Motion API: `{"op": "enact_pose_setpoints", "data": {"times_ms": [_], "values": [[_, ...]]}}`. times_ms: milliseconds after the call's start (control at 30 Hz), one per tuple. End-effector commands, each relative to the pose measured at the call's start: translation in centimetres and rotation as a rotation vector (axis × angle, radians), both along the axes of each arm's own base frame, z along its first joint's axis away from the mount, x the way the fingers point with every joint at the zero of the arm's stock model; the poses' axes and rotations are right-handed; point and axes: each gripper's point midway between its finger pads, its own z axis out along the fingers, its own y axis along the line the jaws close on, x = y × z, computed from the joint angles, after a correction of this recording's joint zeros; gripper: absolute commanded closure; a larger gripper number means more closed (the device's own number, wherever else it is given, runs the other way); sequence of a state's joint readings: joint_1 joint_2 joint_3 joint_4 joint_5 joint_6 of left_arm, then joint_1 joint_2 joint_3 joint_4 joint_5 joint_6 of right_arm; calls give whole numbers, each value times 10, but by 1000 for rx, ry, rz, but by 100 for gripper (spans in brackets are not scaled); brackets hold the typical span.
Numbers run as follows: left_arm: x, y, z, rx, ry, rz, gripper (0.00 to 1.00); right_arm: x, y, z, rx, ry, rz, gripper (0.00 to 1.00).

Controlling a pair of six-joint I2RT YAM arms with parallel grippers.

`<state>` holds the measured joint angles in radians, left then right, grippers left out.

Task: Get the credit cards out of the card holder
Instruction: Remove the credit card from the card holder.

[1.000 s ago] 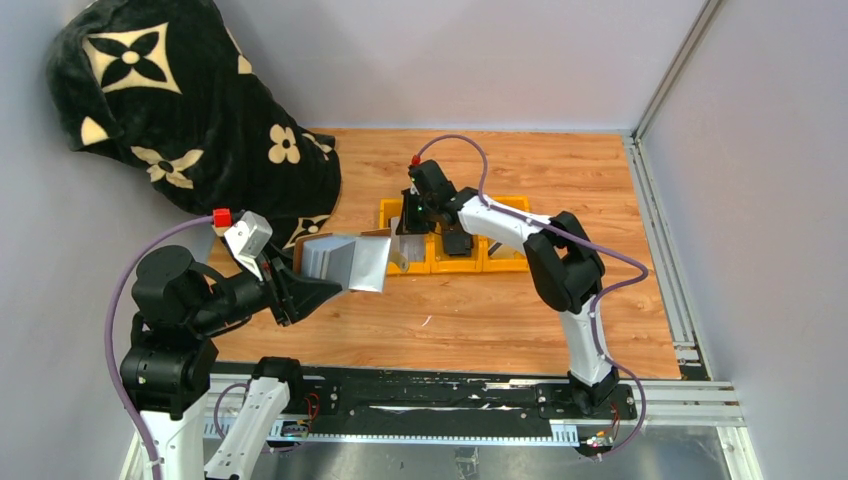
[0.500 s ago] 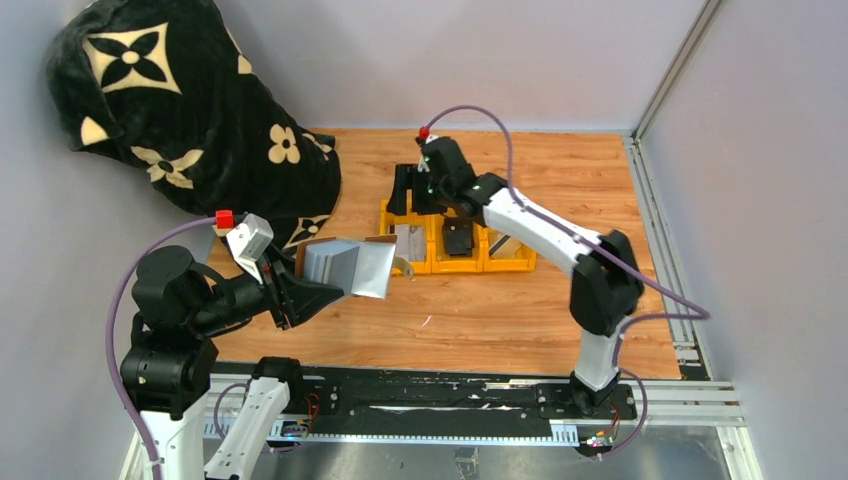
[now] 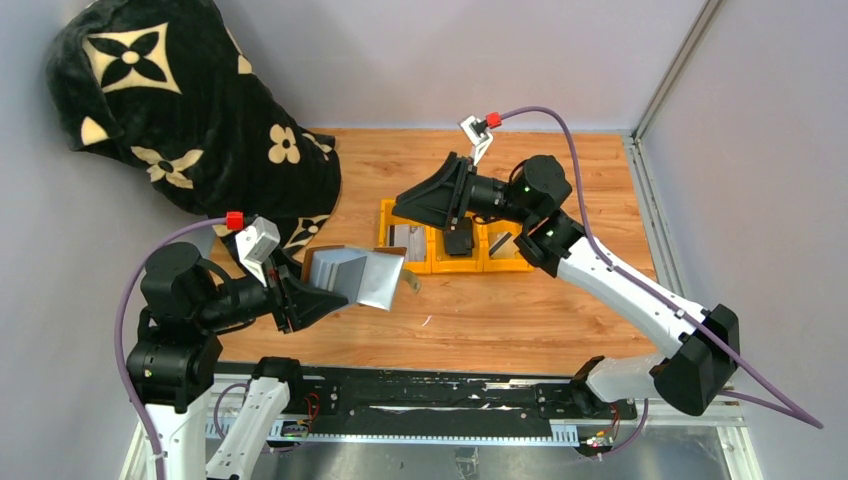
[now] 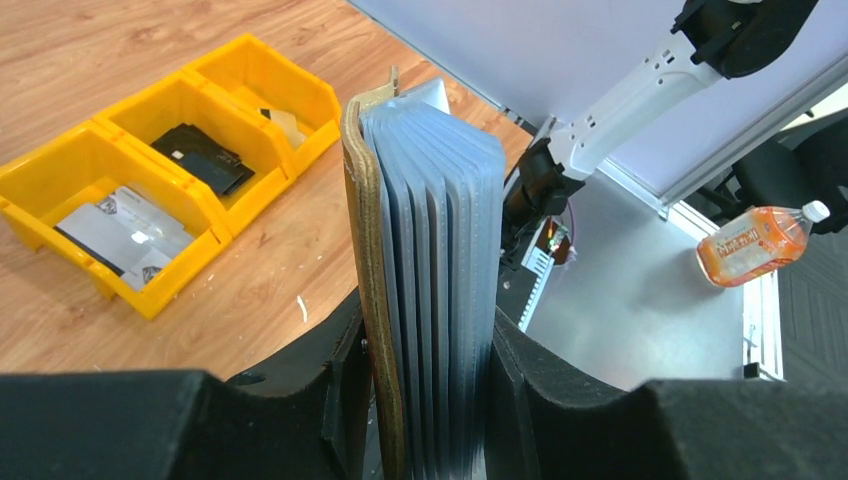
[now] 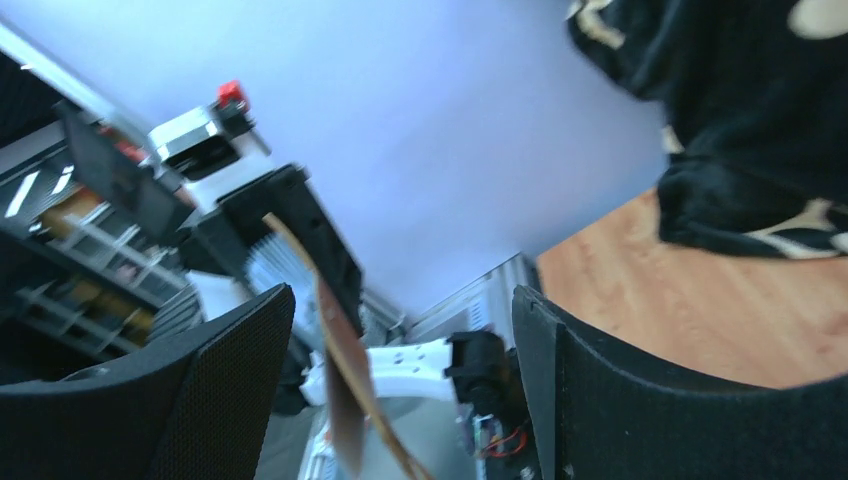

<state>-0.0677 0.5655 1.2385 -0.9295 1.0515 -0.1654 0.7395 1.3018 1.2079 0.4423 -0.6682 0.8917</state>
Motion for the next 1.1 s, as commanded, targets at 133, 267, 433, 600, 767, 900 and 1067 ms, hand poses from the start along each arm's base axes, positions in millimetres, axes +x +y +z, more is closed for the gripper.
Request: {"op": "enact_pose_setpoints", "data": {"times_ms": [133,267,433,600,767,900,1067], "values": [[-2,-3,2,-5,-26,-43,95,-93,8,1,17,-57,363,16],[-2,-3,3,-6,-27,-44,95,-115,19,-14,-75,-133,392,16],[-3,-3,5,-9,-29,-45,95,-121,29,-27,-131,-157,374,26],[-2,-3,5,-10,-22,-43,94,-105,37,-32,-167,-113,295,76],[-4,-5,4,-18,-4,-60,79,-90,44,-42,-192,-45,217,97],[-11,-7,4,-27,-6,-92,60,-86,44,-43,-166,-24,192,100],[-19,-9,4,-37,-3,-134,52,-87,43,-43,-164,-23,192,100]]}}
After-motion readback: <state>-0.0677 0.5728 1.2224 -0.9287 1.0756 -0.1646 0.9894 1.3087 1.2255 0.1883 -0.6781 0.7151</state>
